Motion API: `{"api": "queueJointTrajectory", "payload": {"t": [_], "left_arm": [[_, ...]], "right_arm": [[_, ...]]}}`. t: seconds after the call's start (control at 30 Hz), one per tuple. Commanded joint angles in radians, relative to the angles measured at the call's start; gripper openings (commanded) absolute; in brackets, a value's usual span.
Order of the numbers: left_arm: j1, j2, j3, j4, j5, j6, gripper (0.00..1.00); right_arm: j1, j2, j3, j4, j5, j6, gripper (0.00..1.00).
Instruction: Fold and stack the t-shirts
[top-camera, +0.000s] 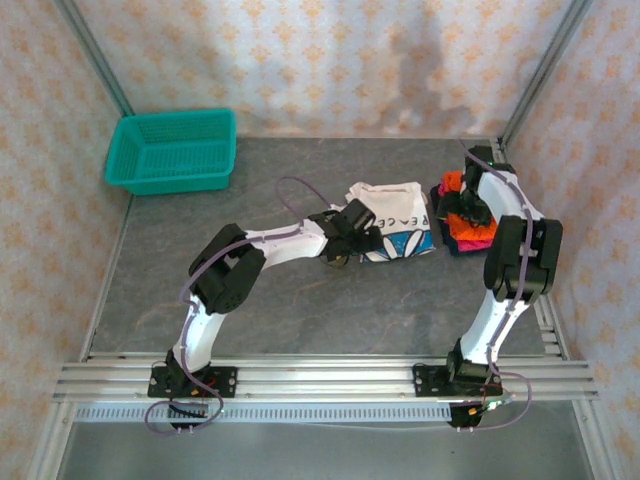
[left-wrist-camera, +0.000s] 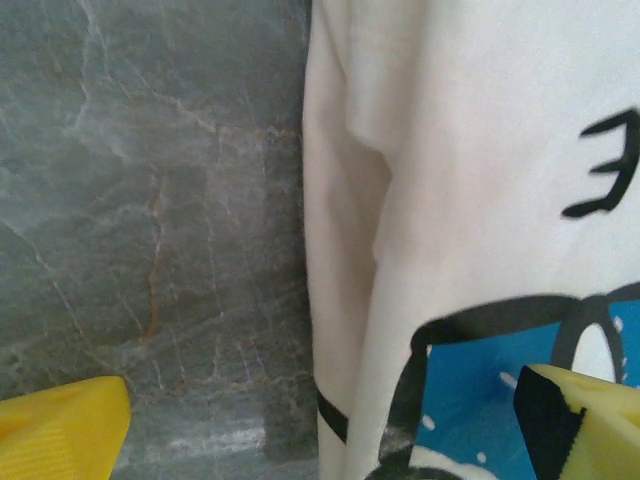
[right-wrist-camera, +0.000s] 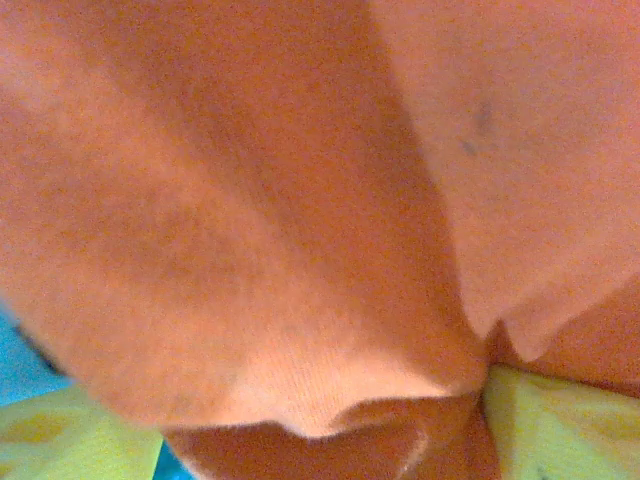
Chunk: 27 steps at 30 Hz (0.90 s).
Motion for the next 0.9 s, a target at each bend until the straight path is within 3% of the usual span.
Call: {"api": "queueJointTrajectory", "payload": {"t": [0.0,0.13,0.33,0.5,0.7,0.8,0.87], "left_arm": [[0.032,-0.026,0.036,0.027,-0.008,0.023,1.00],[0.047,0.026,0.125,0.008,0.013,0.023,1.00],[0.047,0.136,0.259,-0.053,0.012,0.002,1.00],[0.048,0.194,0.328,-0.127,-0.036,-0.014,1.00],[0.047,0.264,0.392,-0.148,-0.015,-0.023,0.97],[0.047,0.285,0.404,-0.125,0.021,-0.035,0.92],[0.044,0.293,0.413,-0.112,0.035,-0.046,0.83]], "right_arm": [[0.020,-0.090,0.019,-0.028,0.006,0.040,0.86],[0.090,-0.144,0.006,0.042,-0.030,0.032,0.87],[0.133,-0.077,-0.022,0.134,-0.308,0.044,0.87],[0.134,0.042,0.007,0.124,-0.359,0.025,0.87],[0.134,0.179,0.039,0.100,-0.424,0.007,0.85],[0.134,0.202,0.034,0.112,-0.474,0.009,0.78],[0.134,0.204,0.026,0.121,-0.489,0.011,0.67]]}}
